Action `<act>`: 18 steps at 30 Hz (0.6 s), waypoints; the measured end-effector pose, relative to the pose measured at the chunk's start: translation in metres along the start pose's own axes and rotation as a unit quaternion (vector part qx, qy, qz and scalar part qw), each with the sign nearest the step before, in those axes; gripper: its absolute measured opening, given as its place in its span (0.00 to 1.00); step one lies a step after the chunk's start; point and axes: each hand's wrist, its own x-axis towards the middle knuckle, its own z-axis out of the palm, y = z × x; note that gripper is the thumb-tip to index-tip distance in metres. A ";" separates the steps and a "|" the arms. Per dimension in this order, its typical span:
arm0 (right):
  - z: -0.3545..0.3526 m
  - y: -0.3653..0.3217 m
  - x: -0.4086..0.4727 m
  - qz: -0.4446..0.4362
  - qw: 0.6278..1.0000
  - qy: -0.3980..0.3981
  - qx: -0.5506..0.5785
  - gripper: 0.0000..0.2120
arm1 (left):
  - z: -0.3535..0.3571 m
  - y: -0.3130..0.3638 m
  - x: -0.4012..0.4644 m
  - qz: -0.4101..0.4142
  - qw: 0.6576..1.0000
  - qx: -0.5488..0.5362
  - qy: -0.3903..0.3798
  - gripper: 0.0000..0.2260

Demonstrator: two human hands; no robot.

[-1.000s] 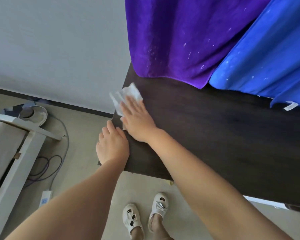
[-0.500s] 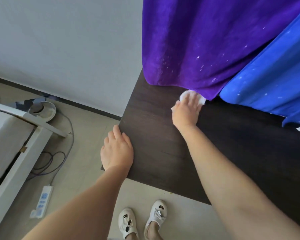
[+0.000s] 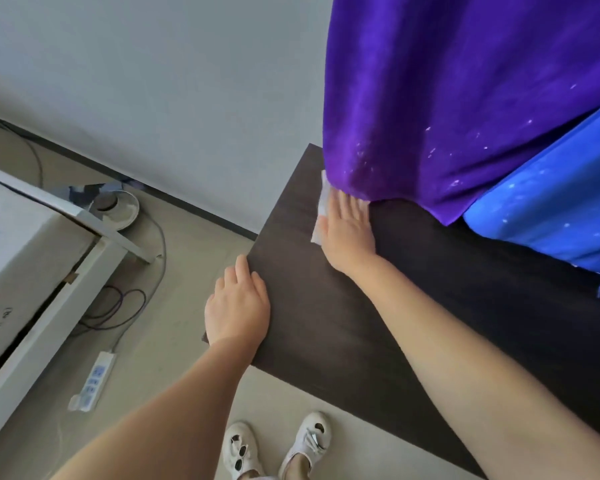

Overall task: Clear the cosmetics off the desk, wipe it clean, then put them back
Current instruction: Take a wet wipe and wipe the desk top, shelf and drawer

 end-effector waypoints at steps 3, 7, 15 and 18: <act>0.005 -0.041 -0.015 -0.261 0.962 -0.076 -0.027 0.25 | -0.002 0.000 0.001 -0.019 0.999 -0.029 -0.006 0.18; -0.010 -0.020 0.032 -0.241 0.963 -0.096 -0.072 0.24 | -0.005 -0.004 0.000 -0.039 0.995 -0.089 0.000 0.17; 0.016 -0.067 -0.075 -0.221 0.972 -0.067 -0.033 0.29 | -0.029 -0.026 -0.001 -0.106 0.868 -0.485 -0.030 0.13; 0.021 -0.086 -0.151 -0.386 0.914 -0.108 -0.057 0.27 | -0.043 -0.052 0.009 -0.157 0.819 -0.530 -0.155 0.15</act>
